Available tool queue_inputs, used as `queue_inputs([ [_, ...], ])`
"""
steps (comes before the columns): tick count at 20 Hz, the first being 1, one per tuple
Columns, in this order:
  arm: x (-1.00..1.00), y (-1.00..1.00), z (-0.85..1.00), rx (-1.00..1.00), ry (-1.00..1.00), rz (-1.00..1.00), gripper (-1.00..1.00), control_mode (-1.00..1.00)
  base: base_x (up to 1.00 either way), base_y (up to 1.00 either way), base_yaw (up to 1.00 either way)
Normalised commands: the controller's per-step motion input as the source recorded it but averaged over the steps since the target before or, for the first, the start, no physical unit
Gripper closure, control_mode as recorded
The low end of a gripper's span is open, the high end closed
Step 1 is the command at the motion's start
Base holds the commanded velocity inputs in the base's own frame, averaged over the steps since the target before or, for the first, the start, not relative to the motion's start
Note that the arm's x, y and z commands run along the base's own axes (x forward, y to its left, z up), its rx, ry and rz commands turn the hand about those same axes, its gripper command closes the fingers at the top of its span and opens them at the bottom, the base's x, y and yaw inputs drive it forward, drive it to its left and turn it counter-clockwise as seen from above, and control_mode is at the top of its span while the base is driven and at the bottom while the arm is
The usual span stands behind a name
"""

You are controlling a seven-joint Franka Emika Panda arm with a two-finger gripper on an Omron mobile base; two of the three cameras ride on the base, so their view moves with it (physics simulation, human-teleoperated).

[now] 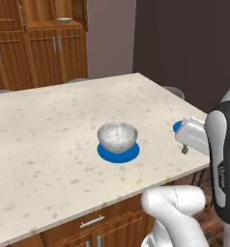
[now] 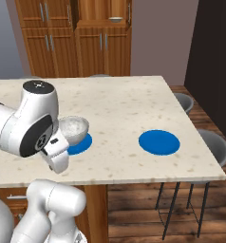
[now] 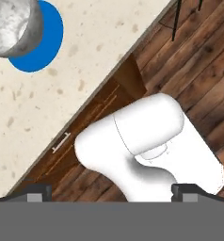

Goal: Move the bowls from the cabinet to the plates on the dining table.

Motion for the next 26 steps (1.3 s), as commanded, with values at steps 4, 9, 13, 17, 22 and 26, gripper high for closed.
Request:
queue_inputs([
  [4,-0.72,0.00,0.09,-0.14,-0.01,0.37,-1.00,-1.00,0.00,0.00,0.00],
  [9,-0.28,0.12,0.06,-0.03,-0.03,0.28,-1.00,-1.00,0.00,0.00,0.00],
  [13,0.11,0.40,0.00,0.00,-0.06,0.20,-1.00,-1.00,0.00,0.00,0.00],
  [17,-0.09,0.52,0.00,0.00,-0.07,0.21,-1.00,-1.00,0.00,0.00,0.00],
  [22,-0.17,0.27,0.03,0.00,-0.01,0.20,-1.00,-1.00,0.00,0.00,0.00],
  [26,0.00,0.00,0.00,0.00,0.00,0.04,-1.00,-1.00,0.00,0.00,0.00],
])
